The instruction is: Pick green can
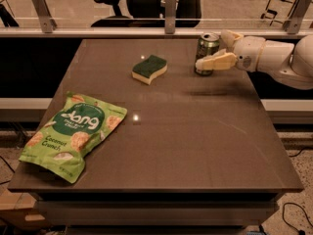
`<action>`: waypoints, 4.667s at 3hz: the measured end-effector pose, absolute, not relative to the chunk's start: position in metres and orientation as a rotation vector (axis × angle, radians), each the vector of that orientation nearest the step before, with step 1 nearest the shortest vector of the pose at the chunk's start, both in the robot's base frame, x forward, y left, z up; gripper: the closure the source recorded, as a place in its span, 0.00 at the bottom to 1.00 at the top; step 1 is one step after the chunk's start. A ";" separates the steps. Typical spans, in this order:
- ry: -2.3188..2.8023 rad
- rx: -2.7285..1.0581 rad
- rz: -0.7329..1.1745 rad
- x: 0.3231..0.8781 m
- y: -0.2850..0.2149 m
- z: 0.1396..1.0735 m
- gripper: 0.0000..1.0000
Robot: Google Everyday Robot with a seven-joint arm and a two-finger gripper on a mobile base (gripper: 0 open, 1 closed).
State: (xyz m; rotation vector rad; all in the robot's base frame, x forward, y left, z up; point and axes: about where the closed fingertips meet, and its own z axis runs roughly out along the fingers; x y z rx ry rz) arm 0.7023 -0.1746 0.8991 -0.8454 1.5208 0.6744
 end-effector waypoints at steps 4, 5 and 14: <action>1.485 -0.848 0.773 0.726 -0.145 0.890 0.18; 1.451 -0.840 0.800 0.730 -0.138 0.890 0.41; 1.359 -0.882 0.864 0.701 -0.171 0.969 1.00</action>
Offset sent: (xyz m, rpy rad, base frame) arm 0.0176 0.0076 -0.0152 0.0240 0.0510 0.0342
